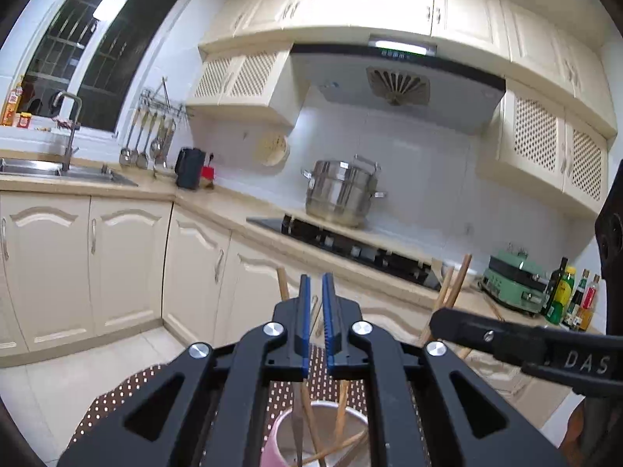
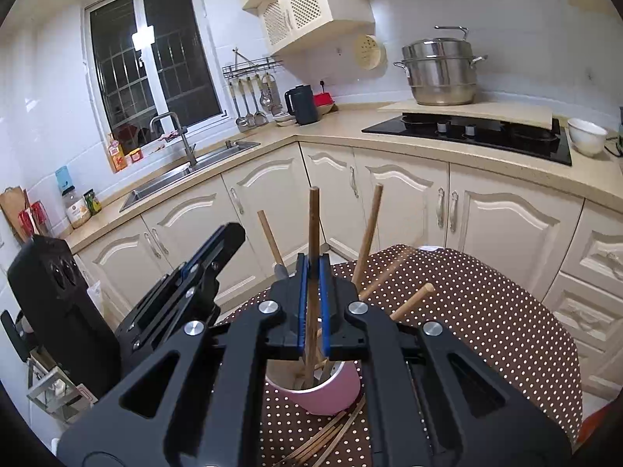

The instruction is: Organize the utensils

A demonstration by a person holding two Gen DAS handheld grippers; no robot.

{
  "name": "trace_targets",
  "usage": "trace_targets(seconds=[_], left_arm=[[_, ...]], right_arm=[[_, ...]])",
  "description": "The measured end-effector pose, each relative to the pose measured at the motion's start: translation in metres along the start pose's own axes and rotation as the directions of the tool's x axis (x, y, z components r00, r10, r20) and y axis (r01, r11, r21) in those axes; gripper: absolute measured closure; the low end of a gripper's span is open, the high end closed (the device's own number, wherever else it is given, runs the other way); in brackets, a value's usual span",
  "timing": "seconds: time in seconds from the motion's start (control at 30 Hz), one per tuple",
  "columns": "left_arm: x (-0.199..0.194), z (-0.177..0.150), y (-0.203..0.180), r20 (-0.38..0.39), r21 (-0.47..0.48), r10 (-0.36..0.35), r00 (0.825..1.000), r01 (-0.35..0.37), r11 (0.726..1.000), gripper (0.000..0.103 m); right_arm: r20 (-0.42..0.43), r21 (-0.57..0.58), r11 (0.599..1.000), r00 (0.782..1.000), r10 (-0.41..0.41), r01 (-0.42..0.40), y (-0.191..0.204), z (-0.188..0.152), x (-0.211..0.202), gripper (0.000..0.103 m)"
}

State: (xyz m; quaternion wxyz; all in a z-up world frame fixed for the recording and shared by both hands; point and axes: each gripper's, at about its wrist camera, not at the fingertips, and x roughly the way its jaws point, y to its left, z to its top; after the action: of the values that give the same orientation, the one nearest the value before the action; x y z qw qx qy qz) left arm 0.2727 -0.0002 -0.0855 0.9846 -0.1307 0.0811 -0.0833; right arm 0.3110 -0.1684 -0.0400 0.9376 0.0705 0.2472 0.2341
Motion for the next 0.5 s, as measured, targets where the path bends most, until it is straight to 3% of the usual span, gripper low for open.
trace_targets(seconds=[0.3,0.33,0.4,0.47,0.5], left_arm=[[0.005,-0.003,0.010,-0.099,-0.035,-0.016,0.995,0.012,0.999,0.096],[0.005,-0.002,0.010,-0.108,-0.035,-0.017,0.994,0.014,0.999,0.092],[0.003,-0.002,0.010,-0.119,-0.031,-0.018,0.993,0.015,0.999,0.075],[-0.003,0.000,0.009,-0.113,-0.021,-0.020,0.993,0.017,1.000,0.073],[-0.004,0.002,0.008,-0.115,-0.012,-0.019,0.993,0.017,1.000,0.073]], right_arm=[[-0.023,0.025,0.999,1.000,-0.020,0.021,-0.003,-0.002,-0.002,0.096],[-0.024,0.028,0.999,0.999,-0.022,0.022,-0.004,-0.001,-0.002,0.095],[-0.019,0.033,0.999,0.999,-0.032,0.033,-0.005,-0.001,-0.004,0.085],[-0.005,0.039,0.999,0.999,-0.036,0.036,-0.004,-0.001,-0.008,0.060],[0.004,0.039,0.998,0.999,-0.039,0.039,-0.004,0.000,-0.010,0.056]])
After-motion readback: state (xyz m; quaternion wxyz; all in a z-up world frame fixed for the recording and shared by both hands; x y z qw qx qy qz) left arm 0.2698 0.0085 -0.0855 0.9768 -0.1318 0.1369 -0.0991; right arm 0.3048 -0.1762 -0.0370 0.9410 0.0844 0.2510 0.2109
